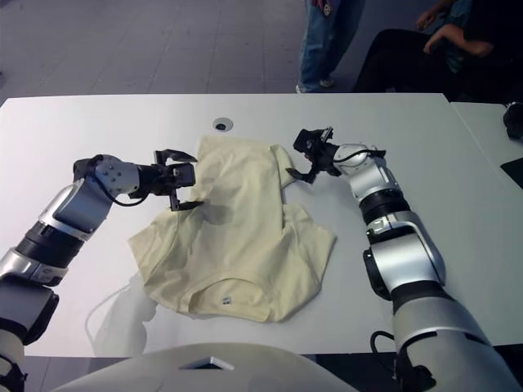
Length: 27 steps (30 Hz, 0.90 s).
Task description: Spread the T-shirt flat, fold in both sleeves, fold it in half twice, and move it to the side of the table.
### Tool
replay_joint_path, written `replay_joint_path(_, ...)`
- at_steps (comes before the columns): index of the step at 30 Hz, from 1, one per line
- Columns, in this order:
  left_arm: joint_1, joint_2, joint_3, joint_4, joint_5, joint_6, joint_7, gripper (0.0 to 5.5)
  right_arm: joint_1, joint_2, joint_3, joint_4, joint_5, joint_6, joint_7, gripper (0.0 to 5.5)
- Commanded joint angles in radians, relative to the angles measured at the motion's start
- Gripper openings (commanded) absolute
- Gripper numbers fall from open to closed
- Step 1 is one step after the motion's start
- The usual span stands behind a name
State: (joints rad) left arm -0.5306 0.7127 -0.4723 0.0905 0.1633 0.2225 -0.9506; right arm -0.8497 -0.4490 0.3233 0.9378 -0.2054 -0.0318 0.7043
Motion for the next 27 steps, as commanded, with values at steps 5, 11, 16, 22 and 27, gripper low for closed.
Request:
replay_joint_path(5, 0.1, 0.034, -0.027, -0.082, 0.045, 0.007, -0.074, 5.4, -0.023, -0.017, 0.059, 0.104, -0.111, -0.074, 0.005, 5.39)
replay_joint_path(11, 0.116, 0.026, -0.027, -0.073, 0.06, 0.001, -0.072, 5.4, -0.091, -0.042, 0.095, 0.214, -0.187, -0.149, -0.037, 5.39)
replay_joint_path(16, 0.142, 0.034, -0.039, -0.07, 0.081, -0.015, -0.074, 5.4, -0.134, -0.048, 0.116, 0.271, -0.234, -0.201, -0.06, 5.39)
replay_joint_path(22, 0.149, 0.022, -0.043, -0.073, 0.091, -0.017, -0.079, 5.4, -0.181, -0.051, 0.159, 0.31, -0.321, -0.301, -0.186, 5.39)
replay_joint_path(27, 0.15, 0.021, -0.045, -0.077, 0.094, -0.016, -0.083, 5.4, -0.232, -0.067, 0.26, 0.33, -0.476, -0.394, -0.368, 5.39)
